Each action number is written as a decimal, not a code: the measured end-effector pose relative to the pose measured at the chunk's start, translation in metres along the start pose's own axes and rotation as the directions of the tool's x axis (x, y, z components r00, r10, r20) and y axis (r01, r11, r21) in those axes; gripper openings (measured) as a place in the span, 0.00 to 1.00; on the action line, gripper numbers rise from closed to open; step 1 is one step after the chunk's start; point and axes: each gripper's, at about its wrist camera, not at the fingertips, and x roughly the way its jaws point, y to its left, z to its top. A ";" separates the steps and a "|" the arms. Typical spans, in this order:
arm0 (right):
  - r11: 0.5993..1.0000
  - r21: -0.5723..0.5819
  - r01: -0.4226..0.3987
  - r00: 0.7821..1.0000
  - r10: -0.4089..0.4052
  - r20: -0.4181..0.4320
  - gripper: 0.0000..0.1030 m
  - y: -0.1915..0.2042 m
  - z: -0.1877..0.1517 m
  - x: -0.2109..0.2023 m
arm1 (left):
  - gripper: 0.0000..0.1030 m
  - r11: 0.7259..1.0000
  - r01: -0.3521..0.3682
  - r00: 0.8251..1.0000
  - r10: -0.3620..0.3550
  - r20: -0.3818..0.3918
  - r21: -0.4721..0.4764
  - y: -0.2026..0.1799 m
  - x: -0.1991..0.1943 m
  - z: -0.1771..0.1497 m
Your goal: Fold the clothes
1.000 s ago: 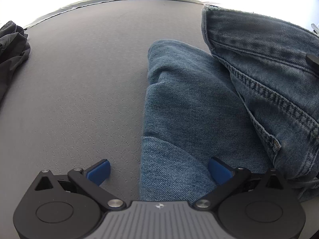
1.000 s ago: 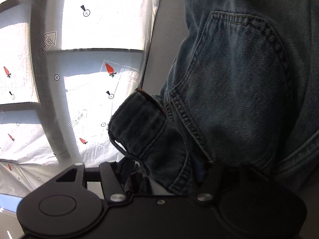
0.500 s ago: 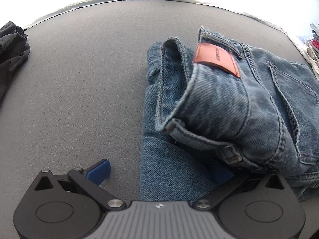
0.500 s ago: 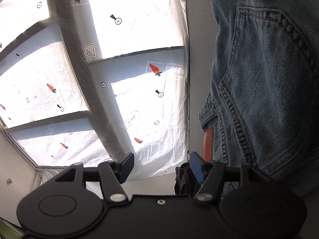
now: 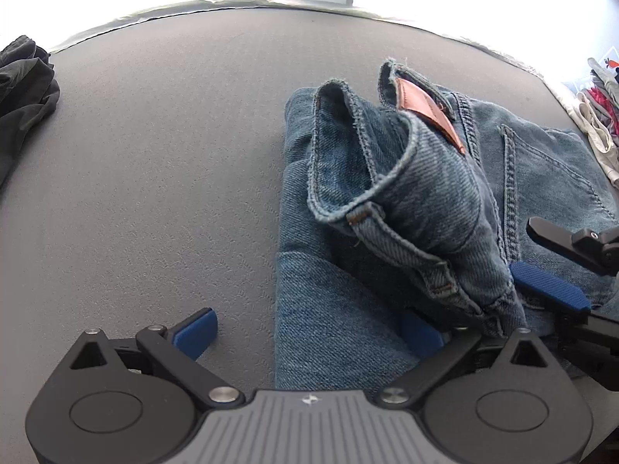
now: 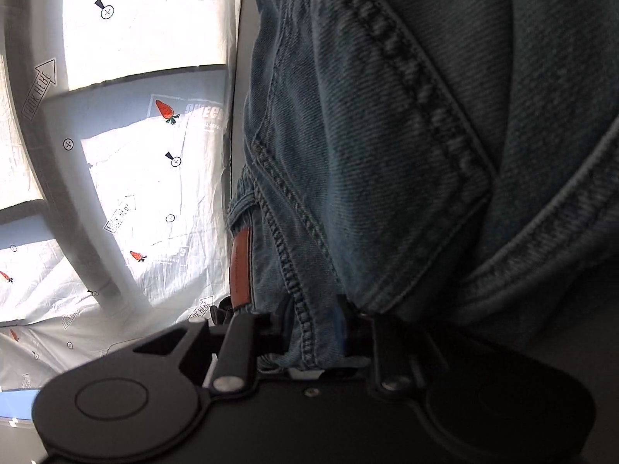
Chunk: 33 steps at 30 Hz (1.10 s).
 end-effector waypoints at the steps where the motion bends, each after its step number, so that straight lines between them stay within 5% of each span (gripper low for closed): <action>1: 1.000 -0.005 0.001 0.999 -0.001 0.034 0.24 0.003 0.002 -0.006 | 0.89 1.000 0.025 1.000 -0.025 0.014 -0.004 0.001 -0.005 -0.003; 3: 1.000 -0.015 0.011 0.993 -0.009 0.118 0.24 0.010 0.005 -0.019 | 0.87 0.997 0.076 0.996 -0.075 0.053 -0.019 -0.005 -0.020 -0.012; 5: 0.996 -0.076 0.042 0.977 -0.025 0.213 0.24 0.022 0.009 -0.037 | 0.87 0.990 0.131 0.987 -0.127 0.094 -0.042 -0.050 -0.049 -0.041; 8: 0.947 -0.251 0.202 0.922 -0.097 0.374 0.24 0.048 0.012 -0.065 | 0.87 0.981 0.184 0.973 -0.173 0.150 -0.064 -0.089 -0.079 -0.060; 10: 0.833 -0.372 0.409 0.848 -0.197 0.492 0.25 0.067 0.007 -0.072 | 0.87 0.975 0.209 0.965 -0.193 0.176 -0.076 -0.098 -0.075 -0.045; 14: 0.621 -0.445 0.646 0.731 -0.334 0.595 0.38 0.061 -0.005 -0.081 | 0.88 0.963 0.231 0.963 -0.205 0.177 -0.140 -0.123 -0.064 -0.035; 18: 0.602 -0.465 0.649 0.739 -0.354 0.573 0.47 0.040 -0.016 -0.104 | 0.83 0.933 0.259 0.961 -0.223 0.162 -0.252 -0.119 -0.051 -0.027; 19: 0.597 -0.471 0.650 0.740 -0.357 0.570 0.48 0.039 -0.015 -0.101 | 0.74 0.921 0.272 0.957 -0.230 0.176 -0.278 -0.119 -0.052 -0.026; 21: 0.591 -0.480 0.649 0.744 -0.358 0.565 0.48 0.036 -0.012 -0.096 | 0.34 0.919 0.284 0.951 -0.232 0.206 -0.273 -0.122 -0.055 -0.023; 23: 0.582 -0.469 0.664 0.729 -0.364 0.580 0.51 0.041 -0.009 -0.099 | 0.27 0.940 0.278 0.937 -0.221 0.270 -0.197 -0.129 -0.071 -0.023; 26: 0.556 -0.462 0.691 0.701 -0.363 0.613 0.53 0.047 -0.001 -0.101 | 0.24 0.953 0.279 0.907 -0.219 0.360 -0.122 -0.132 -0.107 -0.032; 28: 0.553 -0.466 0.691 0.701 -0.357 0.617 0.58 0.049 0.005 -0.104 | 0.25 0.949 0.283 0.897 -0.209 0.389 -0.142 -0.123 -0.126 -0.041; 31: 0.554 -0.495 0.670 0.727 -0.354 0.588 0.66 0.046 0.009 -0.106 | 0.32 0.963 0.172 0.940 -0.098 0.325 -0.207 -0.108 -0.118 -0.061; 33: 0.553 -0.516 0.654 0.749 -0.374 0.547 0.72 0.039 0.010 -0.103 | 0.45 0.965 0.106 0.969 -0.047 0.241 -0.238 -0.105 -0.095 -0.074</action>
